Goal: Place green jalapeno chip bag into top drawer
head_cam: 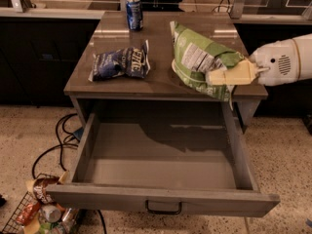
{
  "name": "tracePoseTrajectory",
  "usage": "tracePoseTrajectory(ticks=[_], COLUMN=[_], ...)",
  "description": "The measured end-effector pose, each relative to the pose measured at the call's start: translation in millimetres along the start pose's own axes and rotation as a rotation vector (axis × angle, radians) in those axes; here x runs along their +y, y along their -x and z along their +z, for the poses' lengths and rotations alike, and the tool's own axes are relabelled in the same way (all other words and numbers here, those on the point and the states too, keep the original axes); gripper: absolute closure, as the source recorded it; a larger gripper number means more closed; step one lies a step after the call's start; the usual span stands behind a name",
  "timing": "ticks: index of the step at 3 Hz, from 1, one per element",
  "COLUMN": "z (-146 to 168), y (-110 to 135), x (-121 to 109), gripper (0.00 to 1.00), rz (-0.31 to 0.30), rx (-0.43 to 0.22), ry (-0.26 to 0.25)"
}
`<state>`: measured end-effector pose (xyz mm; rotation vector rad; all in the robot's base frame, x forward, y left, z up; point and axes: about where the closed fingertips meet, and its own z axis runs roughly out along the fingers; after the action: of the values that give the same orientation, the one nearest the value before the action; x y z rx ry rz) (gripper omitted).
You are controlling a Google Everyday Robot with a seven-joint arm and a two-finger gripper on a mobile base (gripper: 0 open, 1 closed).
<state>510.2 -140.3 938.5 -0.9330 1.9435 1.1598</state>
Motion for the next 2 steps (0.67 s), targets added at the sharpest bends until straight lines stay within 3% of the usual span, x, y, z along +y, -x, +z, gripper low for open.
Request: tracePoseTrajectory(ticks=[1, 2], z=[25, 59], y=[-34, -78], x=[9, 14], gripper=[1.00, 1.00], rz=[-0.007, 0.009], rx=[0.062, 0.077], ry=[-0.001, -0.031])
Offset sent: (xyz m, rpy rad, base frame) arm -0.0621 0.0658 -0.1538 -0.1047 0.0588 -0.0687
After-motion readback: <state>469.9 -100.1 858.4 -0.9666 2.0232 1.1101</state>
